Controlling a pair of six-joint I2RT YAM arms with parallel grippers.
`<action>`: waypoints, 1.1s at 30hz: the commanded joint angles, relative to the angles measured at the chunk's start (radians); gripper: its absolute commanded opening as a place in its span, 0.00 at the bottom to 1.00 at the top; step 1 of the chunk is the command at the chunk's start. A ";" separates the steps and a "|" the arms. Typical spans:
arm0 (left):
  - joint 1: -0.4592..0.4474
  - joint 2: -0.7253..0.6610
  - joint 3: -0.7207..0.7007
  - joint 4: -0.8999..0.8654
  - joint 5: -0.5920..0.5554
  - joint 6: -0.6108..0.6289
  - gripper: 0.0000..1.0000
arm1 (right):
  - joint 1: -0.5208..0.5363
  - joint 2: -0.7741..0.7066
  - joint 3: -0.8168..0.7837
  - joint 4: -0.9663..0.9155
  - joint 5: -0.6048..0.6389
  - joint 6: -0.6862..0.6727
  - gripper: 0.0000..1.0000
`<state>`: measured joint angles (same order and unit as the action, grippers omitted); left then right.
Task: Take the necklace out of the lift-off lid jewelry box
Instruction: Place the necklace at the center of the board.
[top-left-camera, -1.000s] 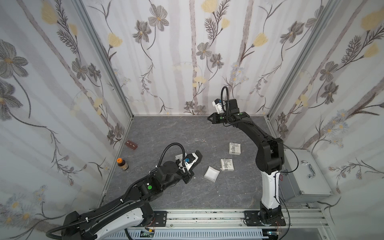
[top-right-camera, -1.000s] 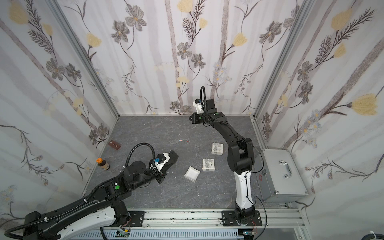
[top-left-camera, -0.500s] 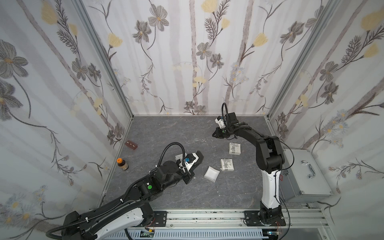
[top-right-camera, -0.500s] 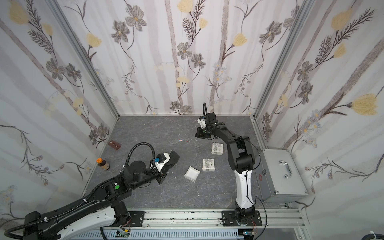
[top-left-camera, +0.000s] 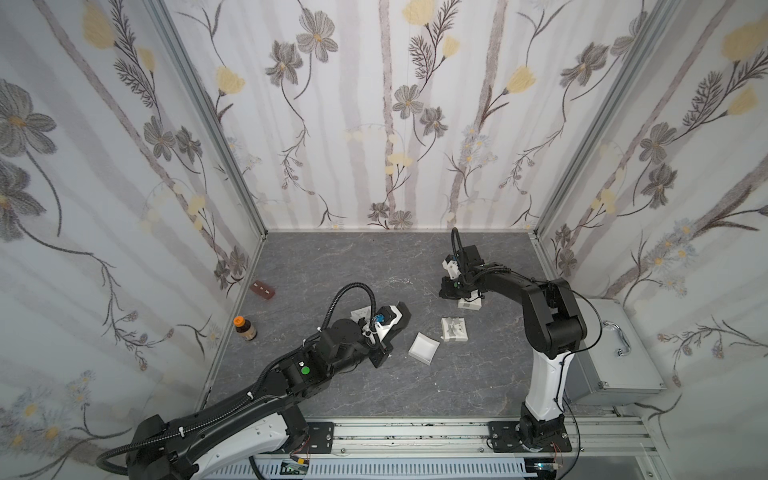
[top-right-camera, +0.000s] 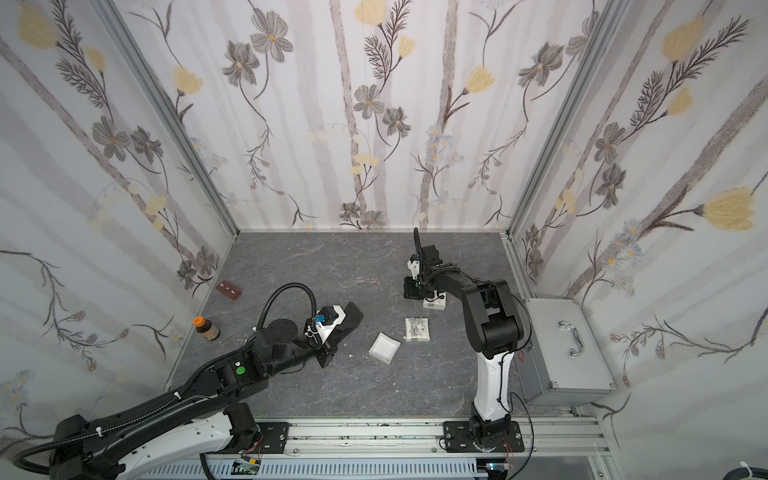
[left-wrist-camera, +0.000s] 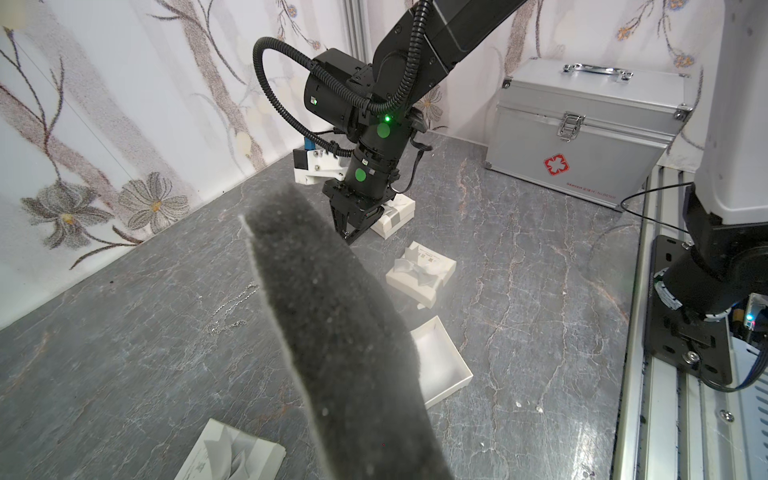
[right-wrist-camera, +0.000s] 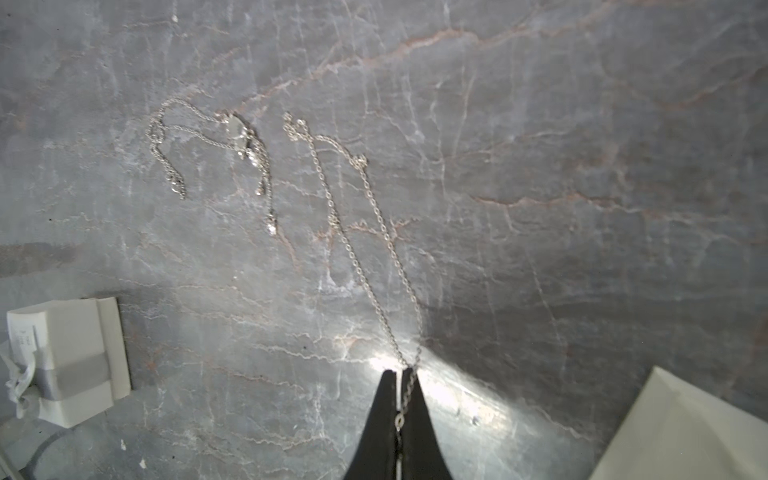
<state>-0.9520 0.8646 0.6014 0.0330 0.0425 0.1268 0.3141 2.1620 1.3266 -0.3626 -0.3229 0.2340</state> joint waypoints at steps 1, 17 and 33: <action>0.002 0.010 0.011 0.054 0.006 -0.017 0.00 | -0.001 -0.015 -0.011 0.038 0.039 0.005 0.06; 0.040 0.108 0.055 0.083 -0.018 -0.078 0.00 | -0.001 -0.153 -0.082 -0.042 0.153 -0.022 0.48; 0.048 0.122 0.066 0.095 0.004 -0.090 0.00 | 0.171 -0.096 0.042 -0.168 0.614 -0.033 0.64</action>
<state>-0.9058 0.9966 0.6640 0.0856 0.0479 0.0479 0.4553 2.0365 1.3308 -0.4896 0.1184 0.1974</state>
